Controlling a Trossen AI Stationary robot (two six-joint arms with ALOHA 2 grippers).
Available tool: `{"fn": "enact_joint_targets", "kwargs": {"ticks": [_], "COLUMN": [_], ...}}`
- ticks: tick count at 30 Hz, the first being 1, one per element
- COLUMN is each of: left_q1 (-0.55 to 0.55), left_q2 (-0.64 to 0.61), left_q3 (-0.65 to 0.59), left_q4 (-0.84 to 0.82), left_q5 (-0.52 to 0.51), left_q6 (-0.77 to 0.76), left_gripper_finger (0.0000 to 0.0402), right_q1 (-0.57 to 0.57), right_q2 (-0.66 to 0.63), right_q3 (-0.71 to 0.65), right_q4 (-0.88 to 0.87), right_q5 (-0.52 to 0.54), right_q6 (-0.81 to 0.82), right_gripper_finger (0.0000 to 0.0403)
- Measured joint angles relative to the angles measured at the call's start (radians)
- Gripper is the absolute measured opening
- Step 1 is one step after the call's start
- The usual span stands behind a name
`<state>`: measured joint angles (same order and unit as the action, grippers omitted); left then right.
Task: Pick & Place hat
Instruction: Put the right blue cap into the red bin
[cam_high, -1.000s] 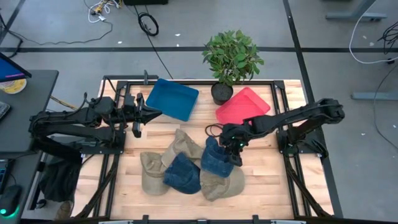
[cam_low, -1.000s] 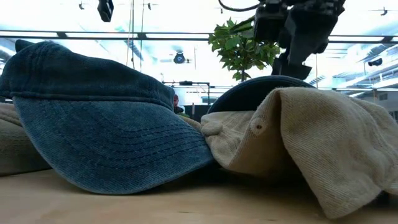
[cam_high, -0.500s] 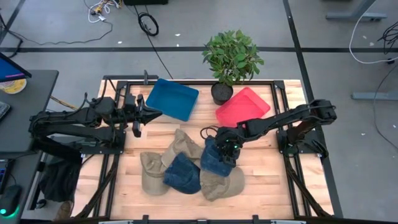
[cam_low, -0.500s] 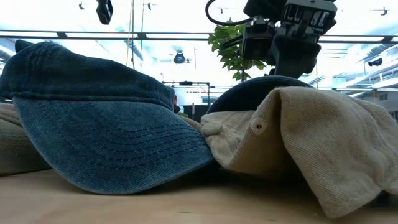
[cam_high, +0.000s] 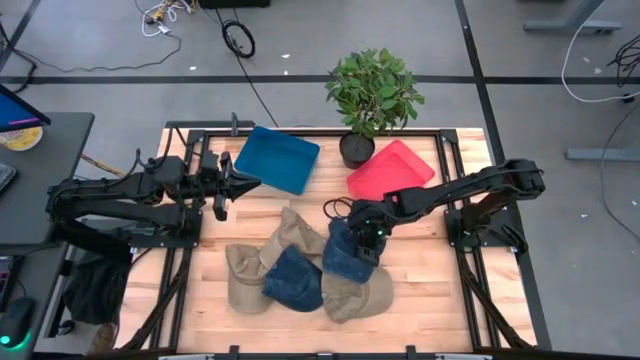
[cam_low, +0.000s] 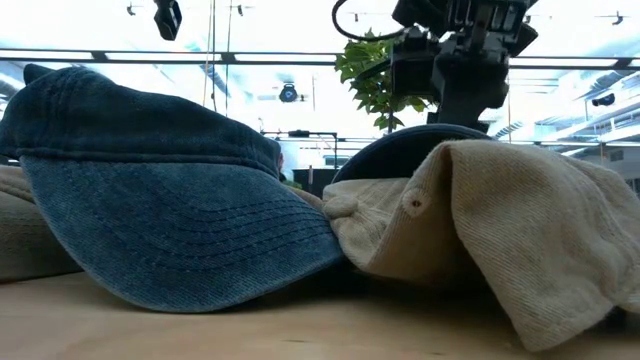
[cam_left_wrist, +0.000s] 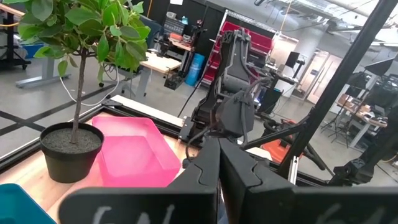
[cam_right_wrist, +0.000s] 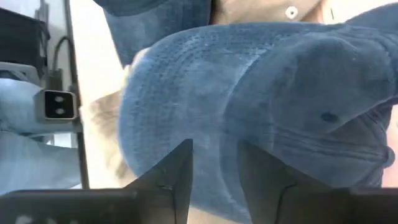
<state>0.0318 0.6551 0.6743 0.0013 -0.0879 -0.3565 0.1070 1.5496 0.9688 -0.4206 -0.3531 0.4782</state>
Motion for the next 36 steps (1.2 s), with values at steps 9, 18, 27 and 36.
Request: {"fn": "enact_joint_targets", "kwargs": {"ticks": [9, 18, 27, 36], "left_q1": [0.000, 0.000, 0.000, 0.000], "left_q2": [0.000, 0.000, 0.000, 0.000], "left_q3": [0.000, 0.000, 0.000, 0.000], "left_q4": [-0.012, -0.018, -0.023, -0.022], "left_q5": [0.000, 0.000, -0.001, -0.001], "left_q6": [0.001, 0.001, 0.002, 0.004], "left_gripper_finger": [0.0005, 0.0005, 0.0005, 0.0005], "right_q1": [-0.022, -0.039, -0.037, -0.031], "right_q2": [-0.022, -0.003, 0.054, 0.099], "right_q3": [0.000, 0.000, 0.000, 0.000], "right_q4": [-0.077, -0.079, -0.009, 0.025], "right_q5": [0.069, 0.004, 0.004, -0.007], "right_q6": [-0.033, -0.042, -0.018, -0.017], "right_gripper_finger": [0.0151, 0.0202, 0.0212, 0.0130]}}
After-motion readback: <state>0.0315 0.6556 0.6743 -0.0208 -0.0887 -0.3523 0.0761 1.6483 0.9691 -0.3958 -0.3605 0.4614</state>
